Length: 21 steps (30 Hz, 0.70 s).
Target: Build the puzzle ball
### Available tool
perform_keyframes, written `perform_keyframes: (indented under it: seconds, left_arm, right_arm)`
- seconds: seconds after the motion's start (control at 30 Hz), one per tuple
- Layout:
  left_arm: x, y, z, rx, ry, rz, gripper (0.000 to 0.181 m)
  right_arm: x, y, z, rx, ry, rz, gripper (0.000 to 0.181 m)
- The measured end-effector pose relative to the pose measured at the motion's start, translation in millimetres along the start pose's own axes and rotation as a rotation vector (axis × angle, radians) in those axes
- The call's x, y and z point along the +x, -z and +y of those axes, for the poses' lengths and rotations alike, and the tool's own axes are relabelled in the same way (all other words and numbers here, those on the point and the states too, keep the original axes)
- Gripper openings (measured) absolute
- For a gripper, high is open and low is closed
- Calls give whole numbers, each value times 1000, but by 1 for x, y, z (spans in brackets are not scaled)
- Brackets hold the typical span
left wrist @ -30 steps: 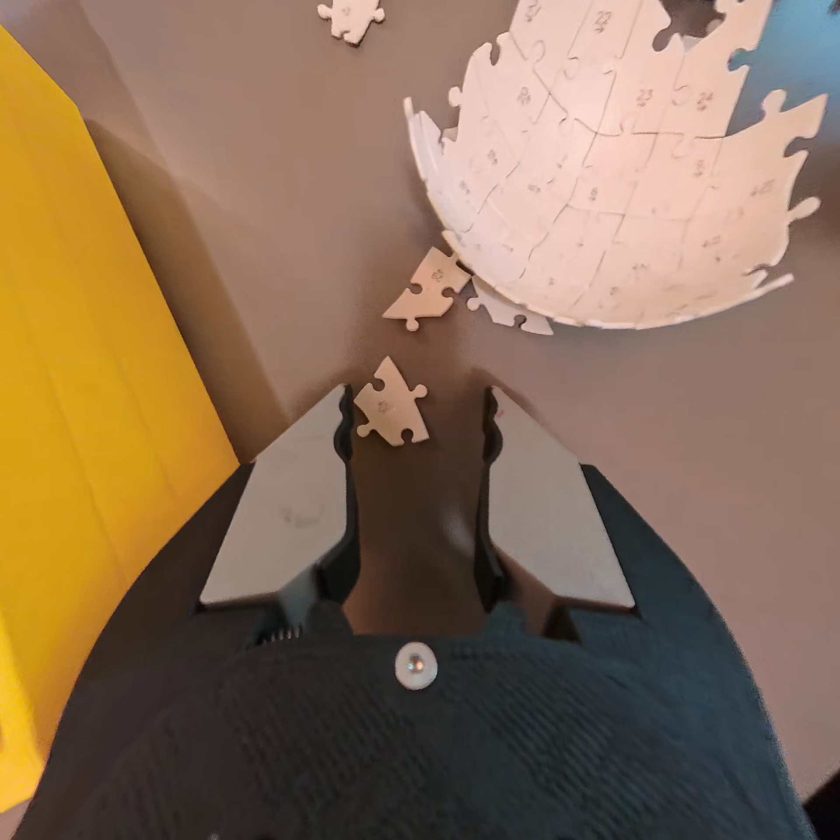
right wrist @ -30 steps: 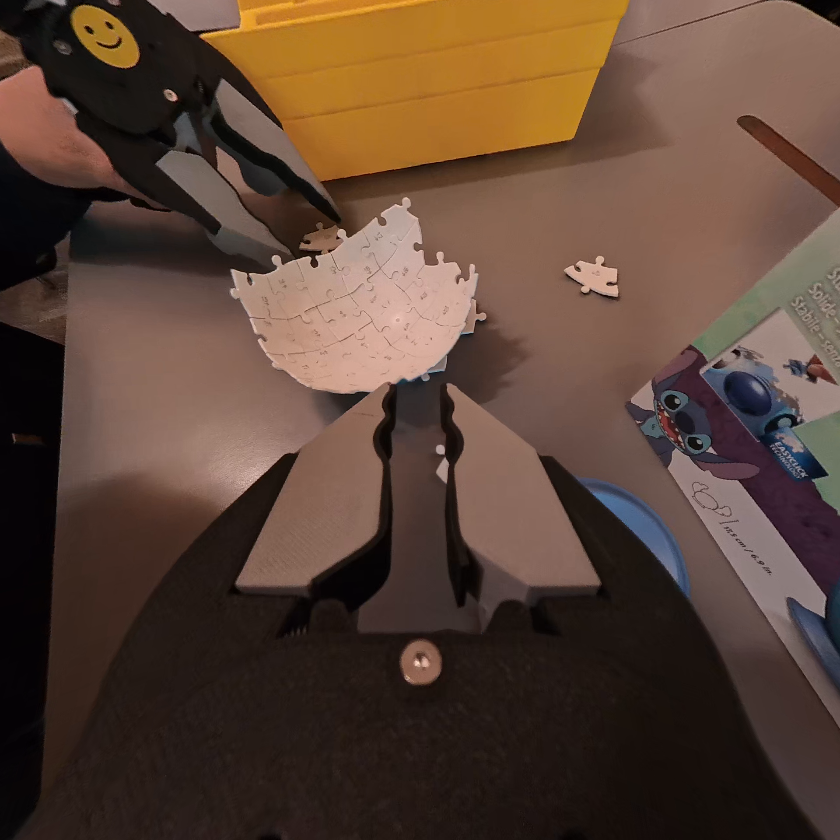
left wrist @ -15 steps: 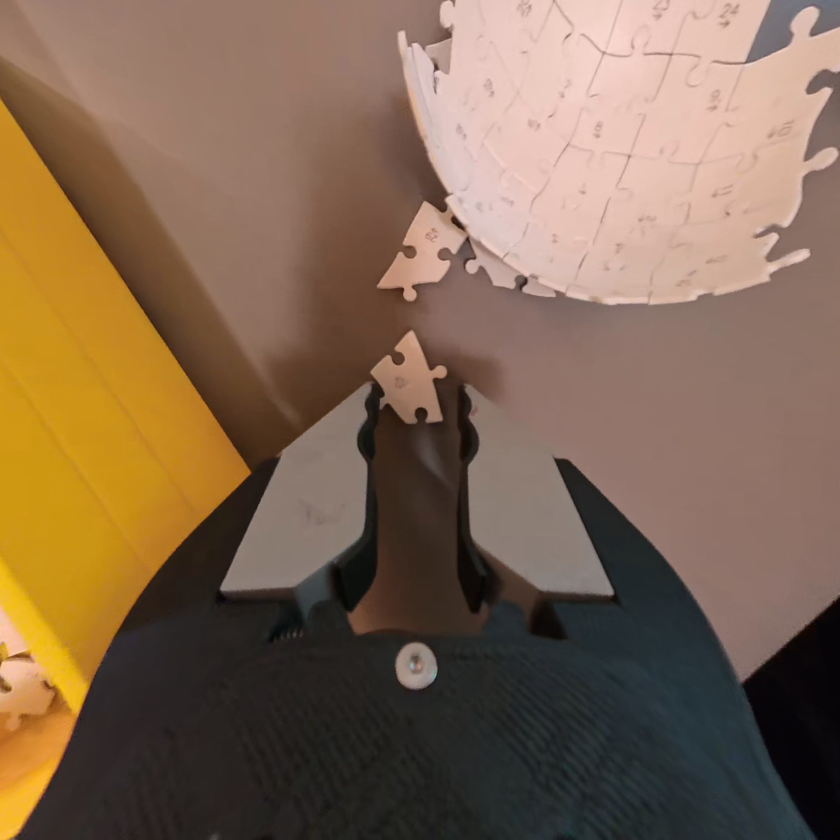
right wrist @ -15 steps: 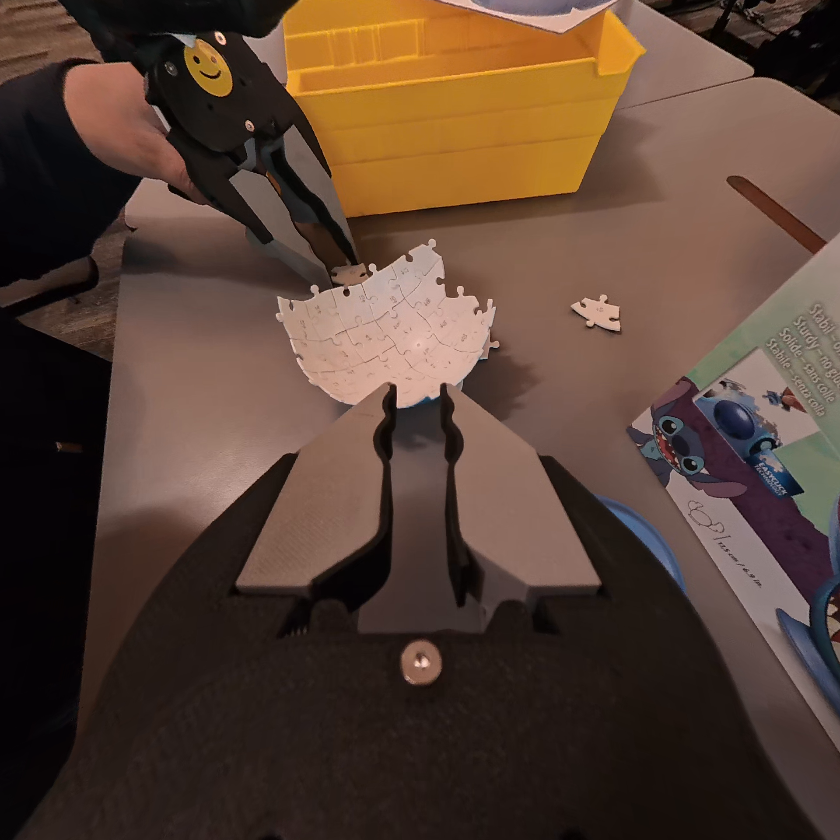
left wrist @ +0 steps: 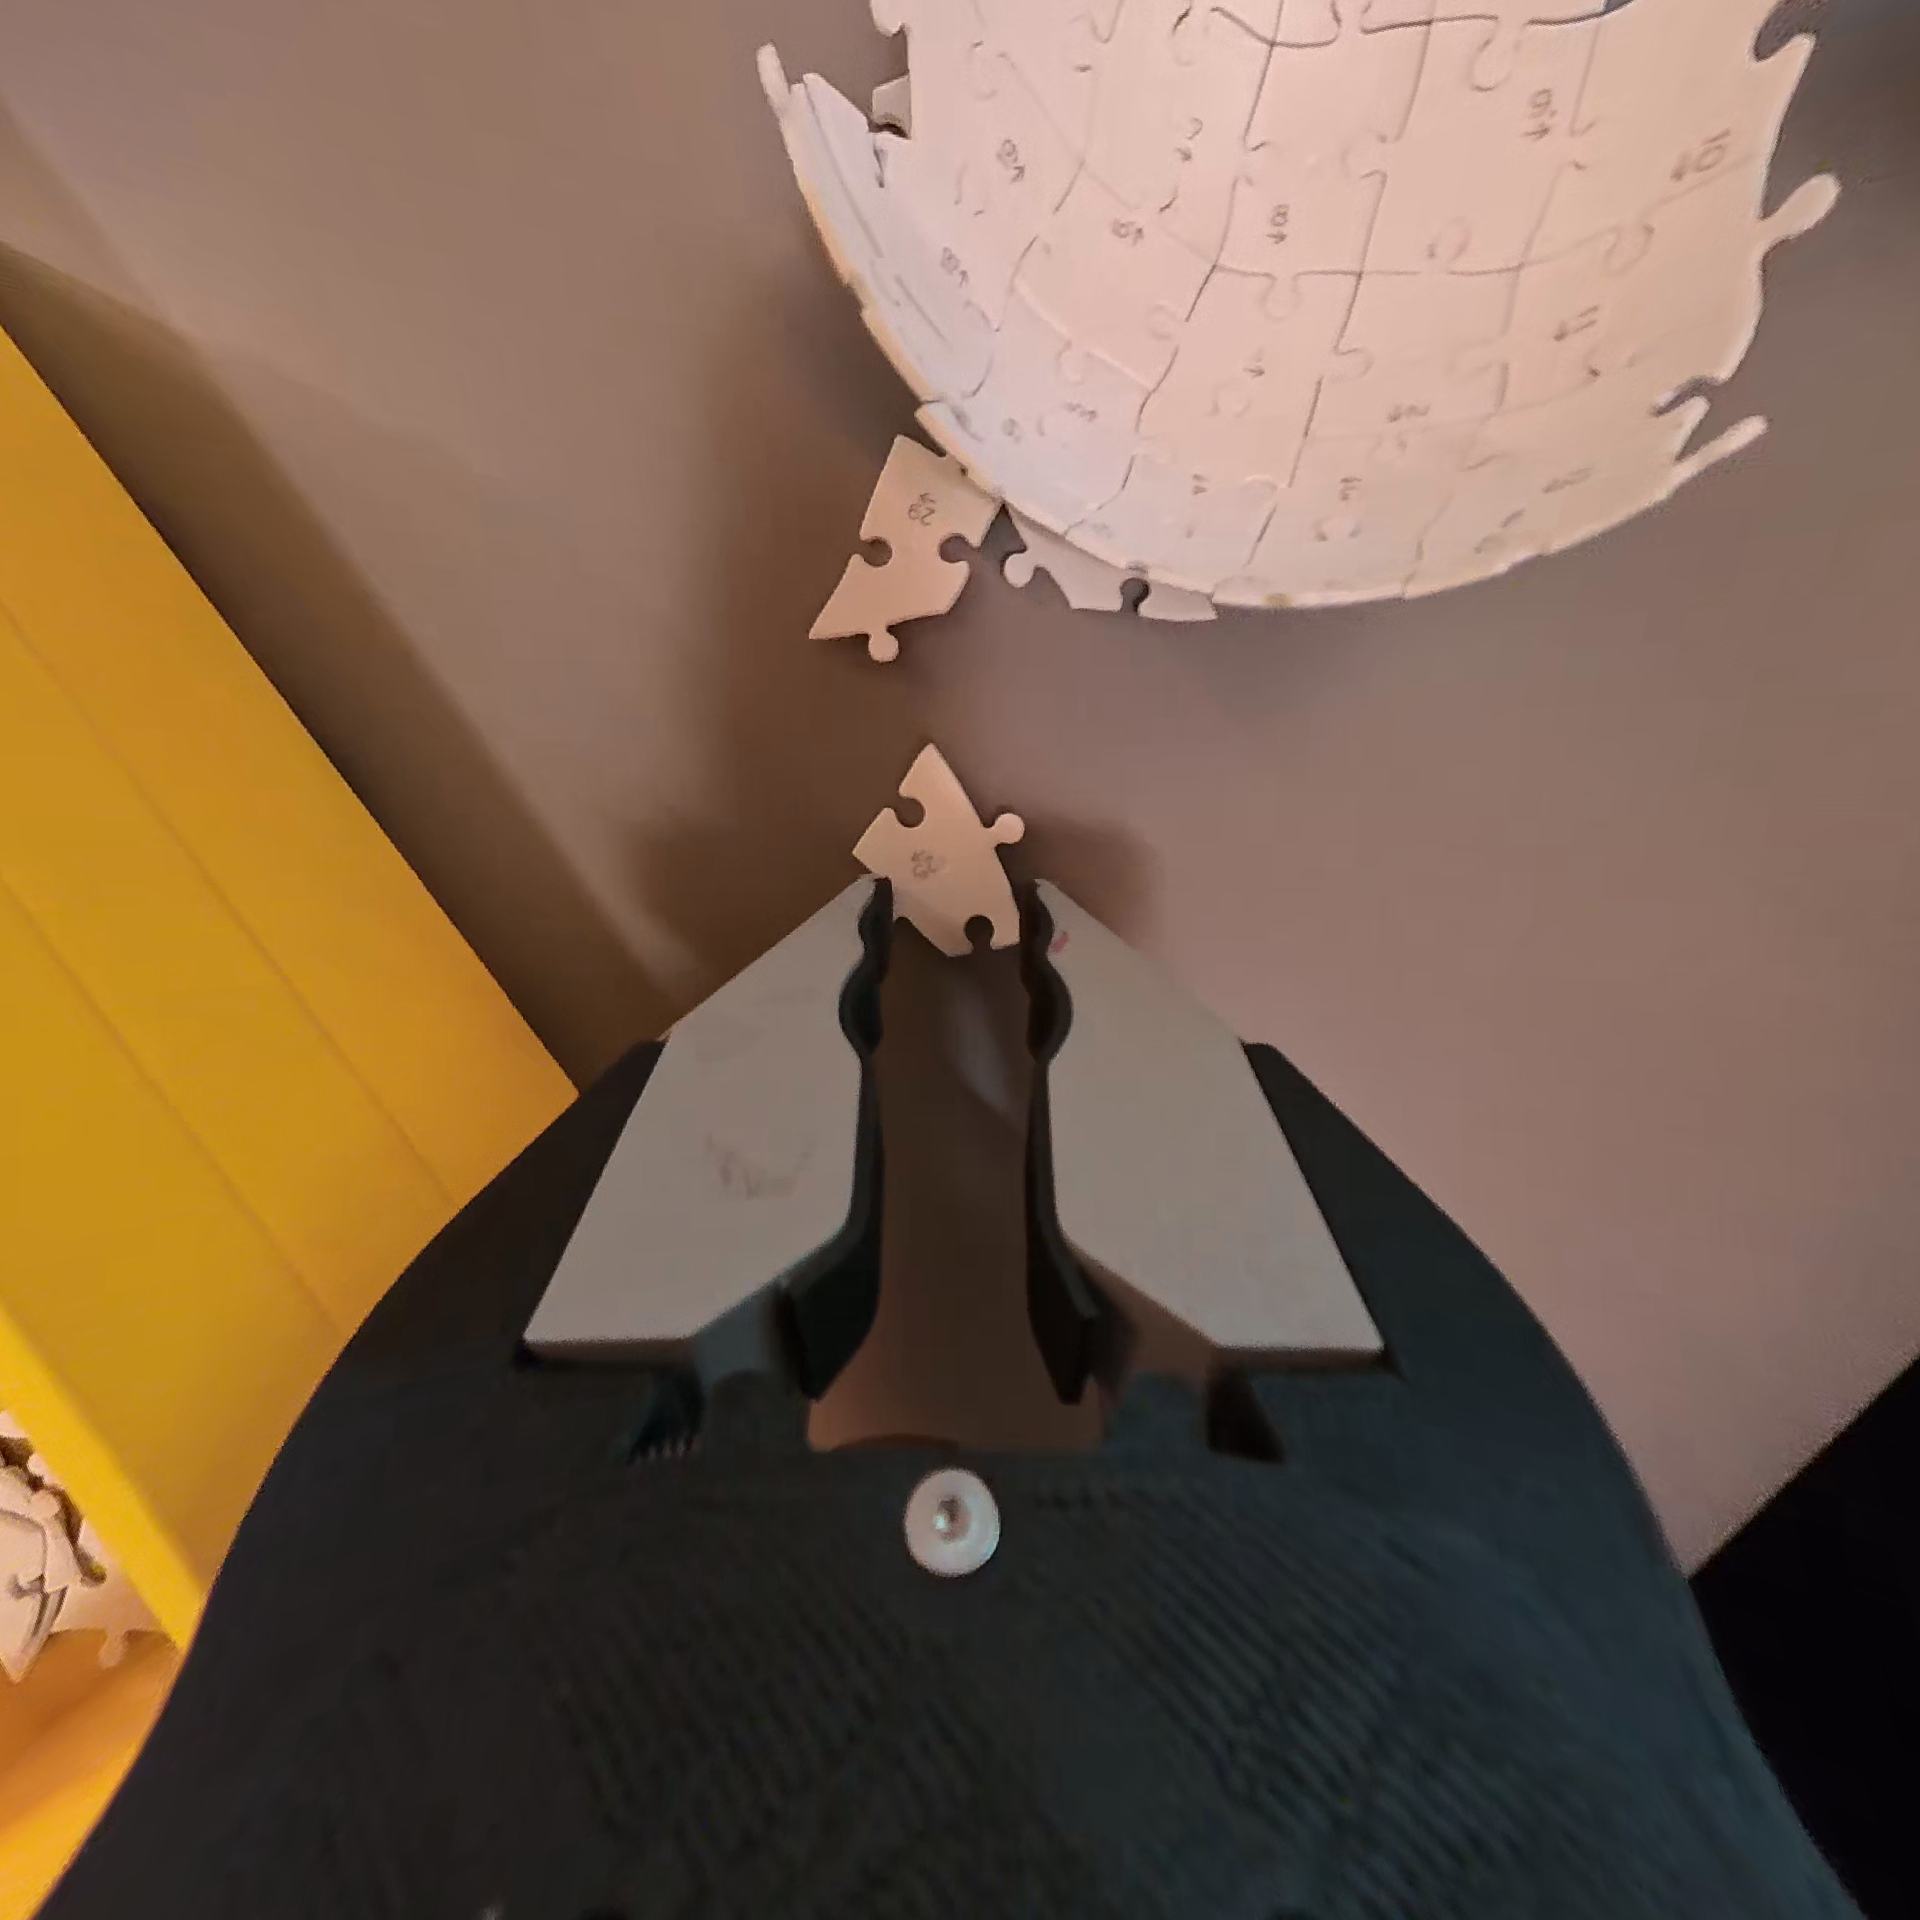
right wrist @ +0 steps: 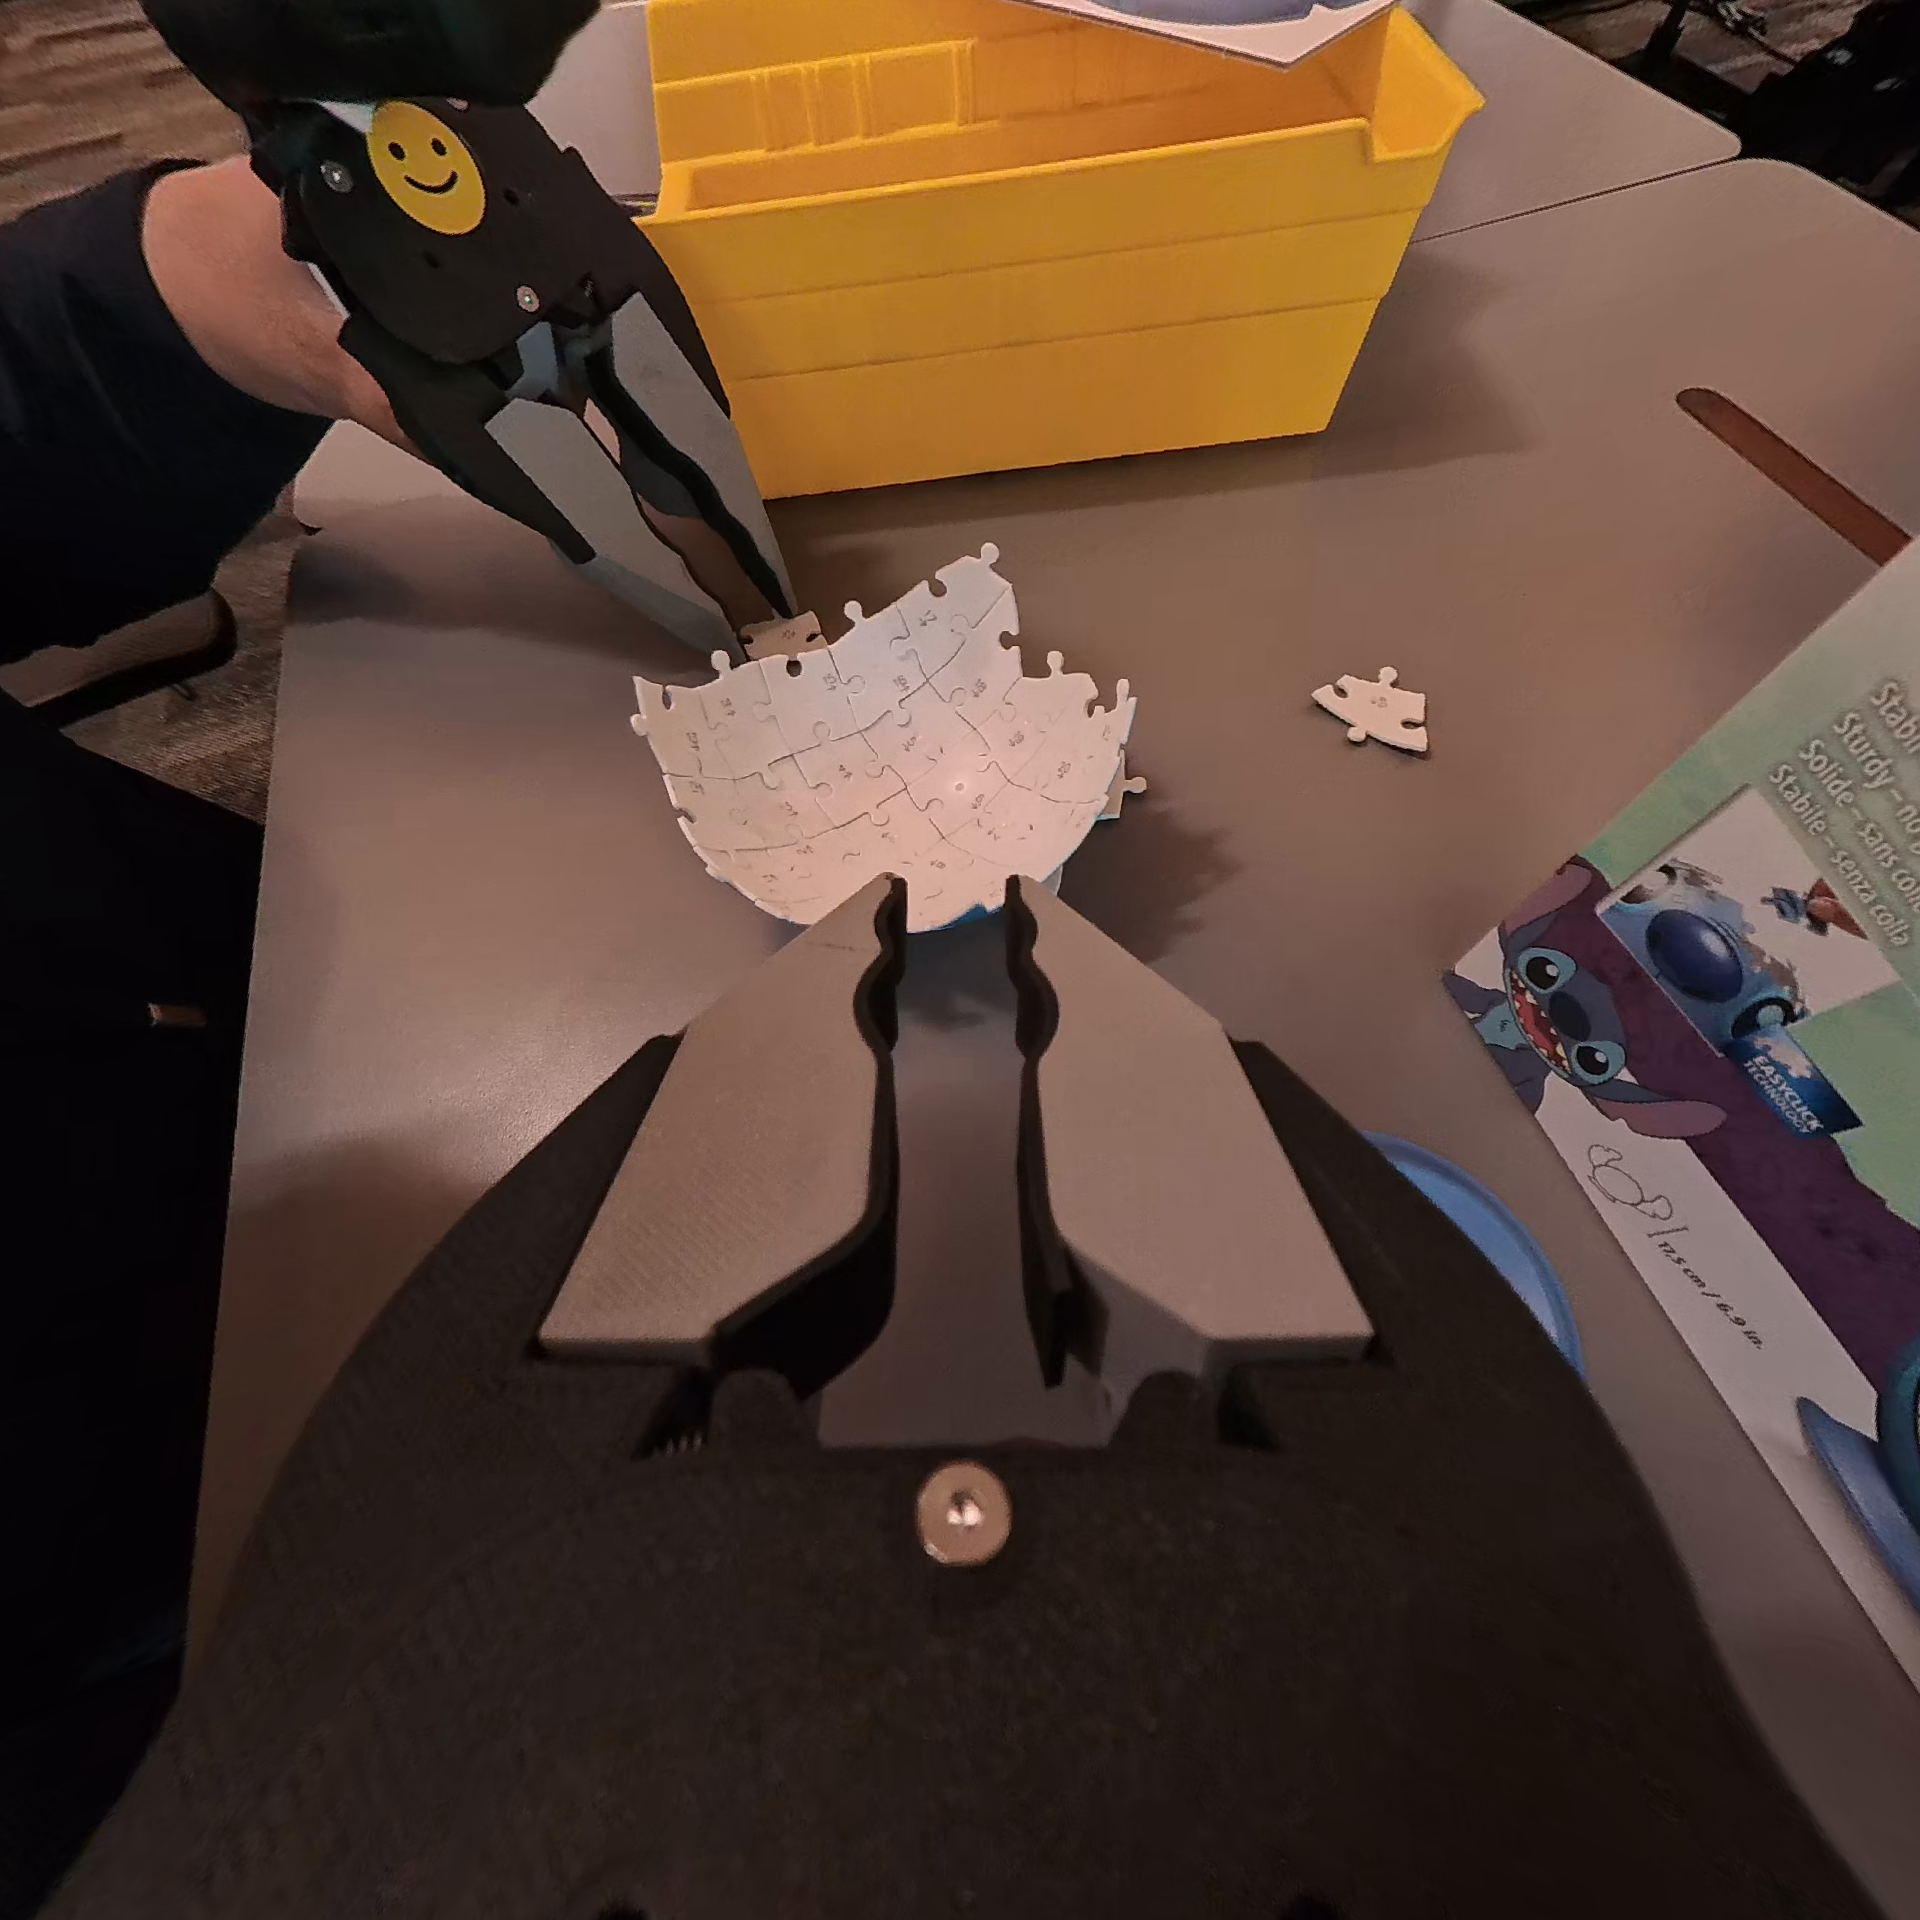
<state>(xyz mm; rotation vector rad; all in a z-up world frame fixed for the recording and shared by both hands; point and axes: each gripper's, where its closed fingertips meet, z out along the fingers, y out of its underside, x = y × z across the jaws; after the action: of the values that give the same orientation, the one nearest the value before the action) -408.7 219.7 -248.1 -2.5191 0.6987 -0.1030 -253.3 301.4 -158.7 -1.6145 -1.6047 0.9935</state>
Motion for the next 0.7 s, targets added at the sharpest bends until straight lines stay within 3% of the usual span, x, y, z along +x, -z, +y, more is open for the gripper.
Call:
perform_keyframes:
  seconds: [0.07,0.1,0.43,0.7]
  left_arm:
    - [-2,1,1,6,-15,-19,21]
    - [-1,3,1,16,-30,-21,0]
    - [2,3,2,45,-27,-8,0]
    - [-12,7,-11,64,24,-66,42]
  right_arm:
    - [0,0,1,-1,-6,-3,15]
    - [0,-1,1,-1,-9,-6,15]
    - [1,-3,4,-12,-18,-9,15]
    - [0,-3,3,-12,-14,-10,15]
